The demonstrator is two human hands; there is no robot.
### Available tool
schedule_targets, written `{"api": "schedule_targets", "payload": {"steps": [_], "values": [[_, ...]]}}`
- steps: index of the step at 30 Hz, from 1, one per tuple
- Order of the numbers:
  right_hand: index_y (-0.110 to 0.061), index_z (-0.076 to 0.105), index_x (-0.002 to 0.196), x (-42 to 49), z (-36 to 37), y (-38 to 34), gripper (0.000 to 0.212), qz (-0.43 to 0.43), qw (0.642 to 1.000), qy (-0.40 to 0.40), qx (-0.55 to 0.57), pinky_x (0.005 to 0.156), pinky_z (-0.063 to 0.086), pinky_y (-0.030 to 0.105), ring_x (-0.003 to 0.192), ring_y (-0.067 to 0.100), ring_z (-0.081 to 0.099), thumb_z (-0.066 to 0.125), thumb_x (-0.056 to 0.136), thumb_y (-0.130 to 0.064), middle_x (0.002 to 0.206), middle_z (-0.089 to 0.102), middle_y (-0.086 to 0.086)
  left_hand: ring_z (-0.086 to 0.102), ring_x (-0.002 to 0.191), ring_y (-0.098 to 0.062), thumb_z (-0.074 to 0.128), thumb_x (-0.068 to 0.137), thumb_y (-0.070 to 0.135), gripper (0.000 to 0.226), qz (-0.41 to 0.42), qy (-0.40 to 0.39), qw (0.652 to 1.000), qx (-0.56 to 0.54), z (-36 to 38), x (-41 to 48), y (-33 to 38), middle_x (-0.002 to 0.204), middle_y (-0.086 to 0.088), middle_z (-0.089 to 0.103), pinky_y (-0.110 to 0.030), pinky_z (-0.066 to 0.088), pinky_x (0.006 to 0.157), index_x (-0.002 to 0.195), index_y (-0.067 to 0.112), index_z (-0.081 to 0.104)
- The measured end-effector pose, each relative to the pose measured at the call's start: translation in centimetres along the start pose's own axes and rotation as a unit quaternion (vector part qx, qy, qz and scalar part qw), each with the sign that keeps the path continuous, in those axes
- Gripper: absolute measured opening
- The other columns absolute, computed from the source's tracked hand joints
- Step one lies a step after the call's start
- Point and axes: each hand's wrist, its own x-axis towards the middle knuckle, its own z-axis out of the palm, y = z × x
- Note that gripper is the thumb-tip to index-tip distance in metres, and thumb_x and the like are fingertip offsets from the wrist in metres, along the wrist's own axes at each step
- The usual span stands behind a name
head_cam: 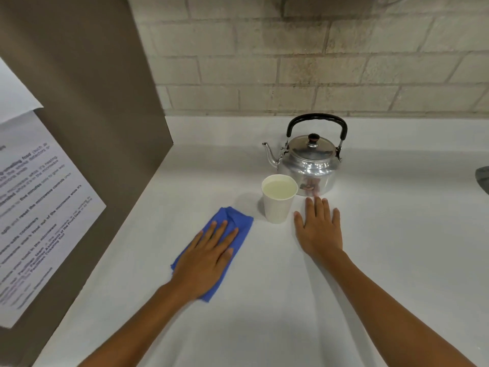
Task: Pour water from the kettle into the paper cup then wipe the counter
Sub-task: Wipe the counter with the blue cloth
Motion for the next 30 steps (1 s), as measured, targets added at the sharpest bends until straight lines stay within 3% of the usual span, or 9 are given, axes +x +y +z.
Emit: {"api": "schedule_targets", "payload": {"steps": [2, 5, 7, 10, 14, 18, 21, 27, 30], "values": [[-0.008, 0.016, 0.145, -0.1, -0.1, 0.0, 0.059, -0.001, 1.0, 0.0, 0.002, 0.118, 0.01, 0.05, 0.144, 0.027, 0.01, 0.02, 0.097, -0.041, 0.156, 0.017, 0.013, -0.004, 0.143, -0.013, -0.01, 0.079, 0.066, 0.069, -0.038, 0.008, 0.999, 0.01, -1.3, -0.1, -2.5, 0.151, 0.01, -0.004, -0.03, 0.004, 0.117, 0.141, 0.037, 0.002], [-0.008, 0.015, 0.145, -0.1, -0.1, 0.0, 0.058, 0.0, 1.0, -0.002, 0.003, 0.118, 0.009, 0.05, 0.144, 0.027, 0.009, 0.019, 0.097, -0.041, 0.156, 0.016, 0.013, 0.0, 0.144, -0.024, 0.013, 0.095, 0.043, 0.054, -0.166, 0.002, 0.984, 0.059, -2.3, 2.8, -3.4, 0.156, -0.006, 0.002, -0.039, 0.008, 0.118, 0.144, 0.023, 0.005], [-0.008, 0.015, 0.145, 0.0, -0.1, 0.0, 0.059, -0.001, 1.0, -0.006, 0.003, 0.118, 0.009, 0.05, 0.144, 0.027, 0.008, 0.019, 0.097, -0.041, 0.156, 0.016, 0.013, -0.004, 0.143, -0.028, 0.017, 0.097, 0.037, 0.053, -0.199, -0.001, 0.978, 0.058, -1.8, 4.1, -1.3, 0.156, -0.01, -0.001, -0.042, 0.003, 0.117, 0.144, 0.02, -0.001], [-0.007, 0.016, 0.145, 0.1, 0.0, 0.1, 0.059, -0.003, 1.0, -0.003, 0.003, 0.117, 0.009, 0.05, 0.144, 0.028, 0.009, 0.02, 0.097, -0.041, 0.156, 0.017, 0.014, -0.007, 0.143, -0.026, 0.016, 0.097, 0.039, 0.053, -0.153, 0.015, 0.987, 0.047, 0.4, 2.7, 3.1, 0.156, -0.007, -0.003, -0.039, -0.003, 0.117, 0.144, 0.024, -0.002], [-0.007, 0.016, 0.145, 0.1, 0.1, 0.3, 0.058, -0.003, 1.0, -0.002, 0.002, 0.117, 0.01, 0.05, 0.144, 0.028, 0.01, 0.021, 0.097, -0.04, 0.156, 0.018, 0.013, -0.014, 0.14, -0.01, 0.02, 0.095, 0.043, 0.051, -0.049, 0.028, 0.998, 0.017, 1.2, -2.2, 4.1, 0.155, 0.008, 0.0, -0.028, -0.005, 0.114, 0.142, 0.034, 0.003], [-0.008, 0.014, 0.145, 0.1, 0.2, 0.3, 0.059, -0.005, 1.0, -0.006, 0.0, 0.118, 0.009, 0.05, 0.144, 0.028, 0.009, 0.019, 0.097, -0.042, 0.156, 0.016, 0.013, -0.003, 0.144, -0.017, 0.023, 0.096, 0.039, 0.052, -0.138, 0.009, 0.99, 0.018, -0.9, -1.1, 1.4, 0.156, 0.0, 0.002, -0.035, 0.005, 0.117, 0.144, 0.026, 0.007], [-0.007, 0.015, 0.145, 0.2, 0.4, 0.4, 0.059, -0.008, 1.0, 0.001, -0.002, 0.117, 0.01, 0.05, 0.144, 0.029, 0.01, 0.019, 0.097, -0.041, 0.156, 0.018, 0.015, -0.005, 0.143, -0.026, 0.017, 0.097, 0.038, 0.053, -0.197, 0.01, 0.979, 0.053, -0.1, 1.0, 4.5, 0.156, -0.008, -0.003, -0.04, 0.0, 0.117, 0.144, 0.022, -0.002], [-0.006, 0.018, 0.144, 0.1, -0.4, 0.5, 0.055, -0.005, 0.999, -0.002, 0.049, 0.118, 0.009, 0.048, 0.144, 0.029, 0.011, 0.026, 0.098, -0.036, 0.155, 0.02, 0.015, -0.017, 0.141, -0.025, 0.01, 0.095, 0.042, 0.055, -0.174, 0.007, 0.983, 0.052, 2.9, 0.0, 11.8, 0.155, -0.005, -0.014, -0.038, -0.011, 0.114, 0.141, 0.025, -0.016], [-0.005, 0.025, 0.141, -1.4, -2.0, 0.2, 0.048, -0.012, 0.99, 0.076, 0.118, 0.119, 0.009, 0.046, 0.144, 0.028, 0.014, 0.034, 0.097, -0.022, 0.153, 0.026, 0.015, -0.014, 0.142, -0.02, 0.012, 0.096, 0.042, 0.053, -0.154, -0.023, 0.988, -0.022, 2.2, -0.5, 12.5, 0.156, 0.0, -0.011, -0.037, -0.008, 0.115, 0.142, 0.027, -0.008]]}}
